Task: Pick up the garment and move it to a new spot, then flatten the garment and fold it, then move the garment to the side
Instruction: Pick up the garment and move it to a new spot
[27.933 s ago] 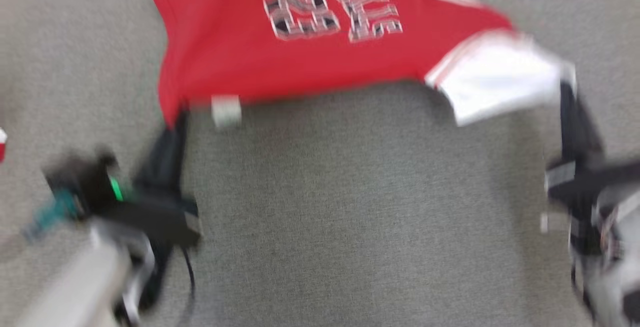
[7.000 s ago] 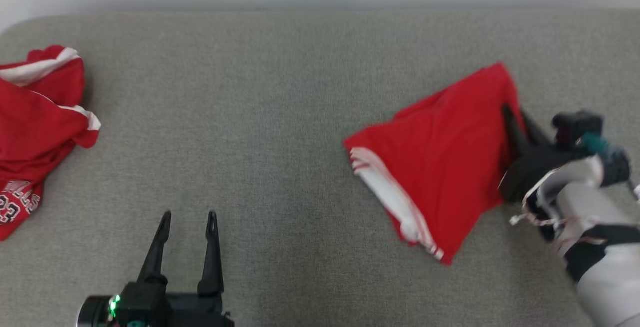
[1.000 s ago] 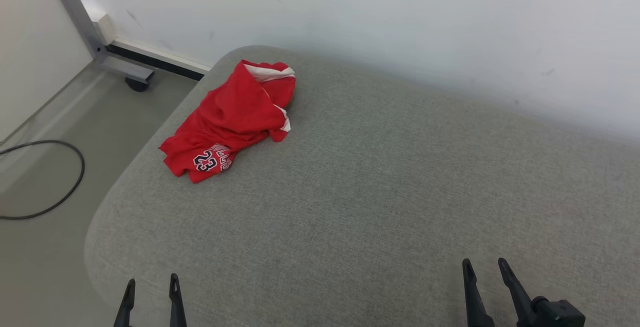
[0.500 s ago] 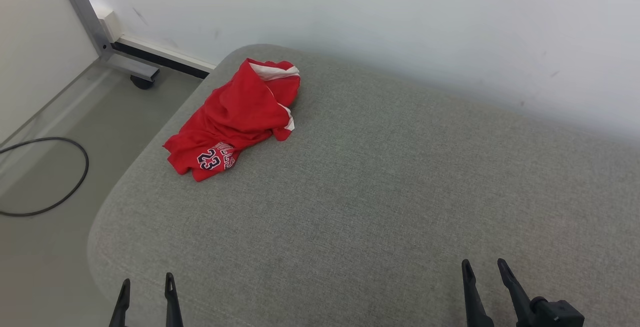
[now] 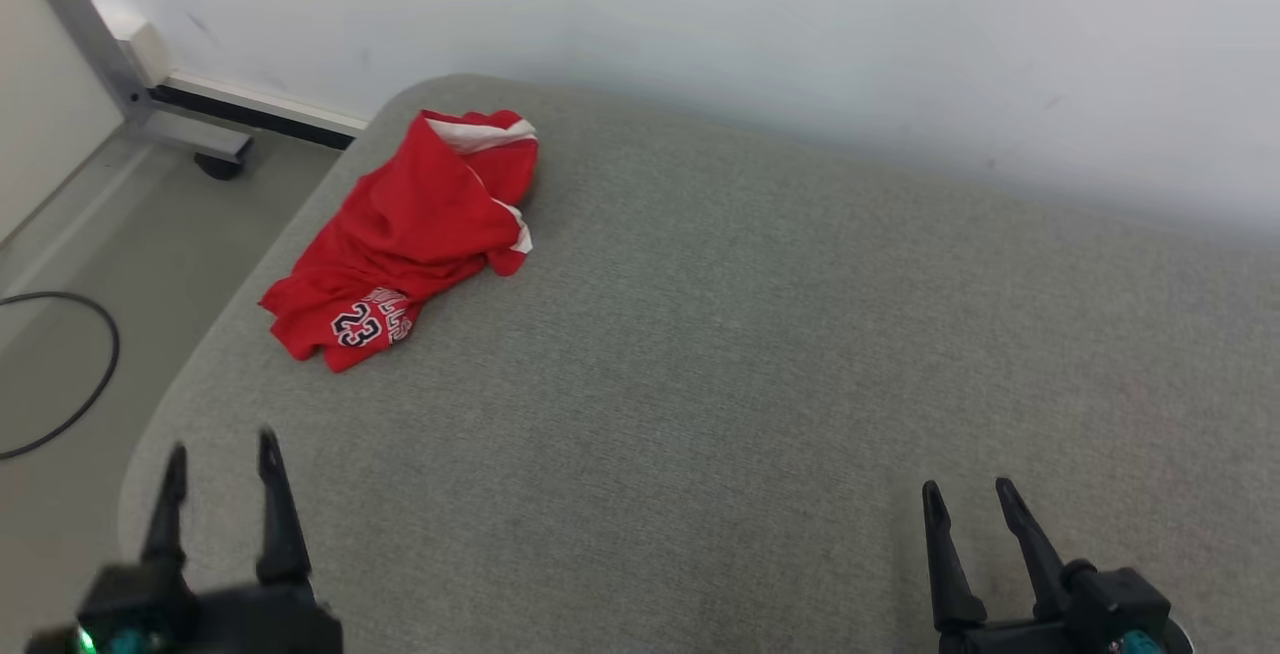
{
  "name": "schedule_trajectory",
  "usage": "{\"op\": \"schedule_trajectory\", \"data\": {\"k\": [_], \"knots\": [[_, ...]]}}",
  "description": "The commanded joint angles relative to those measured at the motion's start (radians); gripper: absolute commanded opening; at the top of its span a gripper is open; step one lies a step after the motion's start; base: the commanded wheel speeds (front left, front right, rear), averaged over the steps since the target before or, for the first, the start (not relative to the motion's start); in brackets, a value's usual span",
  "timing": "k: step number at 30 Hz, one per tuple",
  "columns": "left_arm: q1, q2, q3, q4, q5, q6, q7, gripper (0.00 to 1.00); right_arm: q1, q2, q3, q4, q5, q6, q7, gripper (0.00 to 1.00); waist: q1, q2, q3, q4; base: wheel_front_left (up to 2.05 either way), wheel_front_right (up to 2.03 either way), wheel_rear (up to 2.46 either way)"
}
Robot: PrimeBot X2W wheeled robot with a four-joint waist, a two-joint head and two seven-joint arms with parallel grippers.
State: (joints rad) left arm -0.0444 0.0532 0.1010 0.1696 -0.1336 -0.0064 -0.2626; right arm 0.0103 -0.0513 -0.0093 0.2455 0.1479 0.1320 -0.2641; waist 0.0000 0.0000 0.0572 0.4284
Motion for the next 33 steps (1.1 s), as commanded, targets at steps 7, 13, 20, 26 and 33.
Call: {"op": "schedule_trajectory", "data": {"k": [7,13,20,26,33], "knots": [[-0.287,0.059,0.078,0.108,-0.029,-0.064,-0.003,1.00,-0.062,-0.030,0.014,-0.036,-0.019,-0.002,0.000,1.00,0.0000,0.0000,0.124,-0.104,0.00,0.00,0.00],[-0.512,0.110,0.137,0.227,-0.072,-0.076,-0.003,1.00,-0.121,-0.054,0.027,-0.091,-0.029,-0.002,0.000,1.00,0.0000,0.0000,0.229,-0.170,0.00,0.00,0.00],[-0.728,0.199,0.174,0.432,-0.117,-0.097,-0.001,1.00,-0.160,-0.063,0.034,-0.187,-0.042,-0.002,0.000,1.00,0.0000,0.0000,0.327,-0.257,0.00,0.00,0.00],[-0.845,0.262,0.166,0.604,-0.148,-0.111,0.028,1.00,-0.177,-0.069,0.030,-0.238,-0.054,-0.002,0.000,1.00,0.0000,0.0000,0.373,-0.306,0.00,0.00,0.00],[-0.941,0.310,0.160,0.762,-0.189,-0.118,0.092,1.00,-0.179,-0.077,0.030,-0.282,-0.064,-0.002,0.000,1.00,0.0000,0.0000,0.408,-0.341,0.00,0.00,0.00]]}}
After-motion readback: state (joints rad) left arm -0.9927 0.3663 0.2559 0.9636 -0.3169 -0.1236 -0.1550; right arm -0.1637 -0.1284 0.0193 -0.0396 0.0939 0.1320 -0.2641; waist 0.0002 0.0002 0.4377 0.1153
